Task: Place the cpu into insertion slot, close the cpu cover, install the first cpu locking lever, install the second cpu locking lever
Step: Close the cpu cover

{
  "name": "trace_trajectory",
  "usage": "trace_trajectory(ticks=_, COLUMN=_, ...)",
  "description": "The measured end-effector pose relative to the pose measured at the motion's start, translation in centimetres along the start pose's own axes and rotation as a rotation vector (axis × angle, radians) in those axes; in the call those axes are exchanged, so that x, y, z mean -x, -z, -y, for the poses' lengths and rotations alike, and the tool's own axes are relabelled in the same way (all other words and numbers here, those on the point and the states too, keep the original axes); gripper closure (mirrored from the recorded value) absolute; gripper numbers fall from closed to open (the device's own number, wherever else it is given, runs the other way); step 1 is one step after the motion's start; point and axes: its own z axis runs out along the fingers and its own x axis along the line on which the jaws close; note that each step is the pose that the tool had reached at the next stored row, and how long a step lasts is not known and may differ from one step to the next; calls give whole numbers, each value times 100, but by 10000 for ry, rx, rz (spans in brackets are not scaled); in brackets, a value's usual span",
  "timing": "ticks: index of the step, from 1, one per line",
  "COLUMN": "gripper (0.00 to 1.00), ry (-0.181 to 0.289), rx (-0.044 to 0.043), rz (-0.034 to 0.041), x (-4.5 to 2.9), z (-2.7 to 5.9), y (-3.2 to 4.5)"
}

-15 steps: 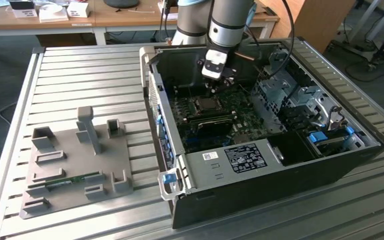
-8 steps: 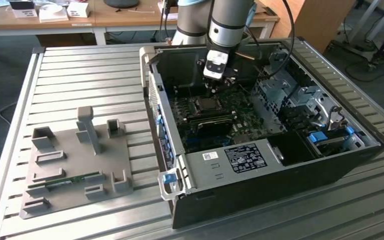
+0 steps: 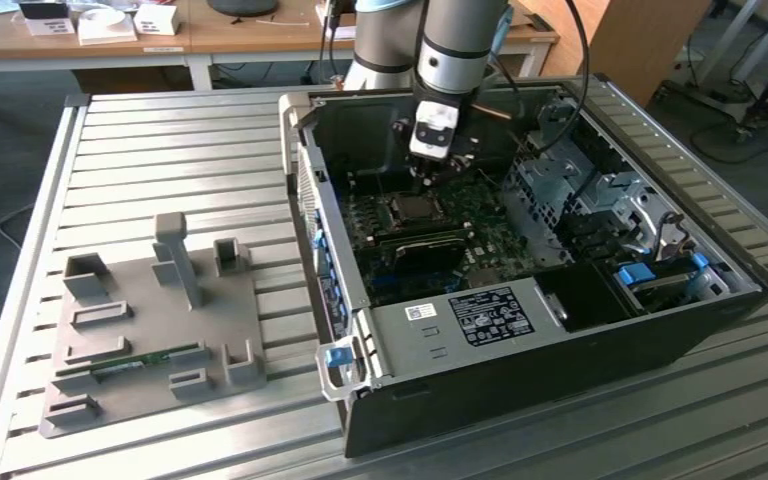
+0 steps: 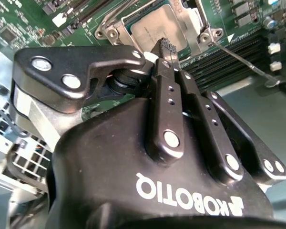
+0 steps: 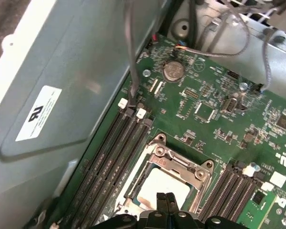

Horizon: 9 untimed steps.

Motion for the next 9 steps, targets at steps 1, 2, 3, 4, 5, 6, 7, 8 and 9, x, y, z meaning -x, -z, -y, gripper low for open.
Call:
trace_trajectory(ticks=1, gripper=89, ry=169, rx=-2, rz=-2, x=0, z=0, y=0)
trace_trajectory(ticks=2, gripper=89, ry=340, rx=-4, rz=-4, x=0, z=0, y=0)
trace_trajectory(ticks=3, gripper=89, ry=672, rx=-6, rz=-9, x=0, z=0, y=0)
trace_trajectory(ticks=4, gripper=89, ry=759, rx=-7, rz=-10, x=0, z=0, y=0)
trace_trajectory(ticks=5, gripper=89, ry=766, rx=-8, rz=-10, x=0, z=0, y=0)
trace_trajectory(ticks=6, gripper=89, ry=767, rx=-8, rz=-9, x=0, z=0, y=0)
trace_trajectory(ticks=7, gripper=89, ry=768, rx=-8, rz=-10, x=0, z=0, y=0)
trace_trajectory(ticks=8, gripper=89, ry=769, rx=-8, rz=-10, x=0, z=0, y=0)
trace_trajectory(ticks=9, gripper=89, ry=769, rx=-8, rz=-10, x=0, z=0, y=0)
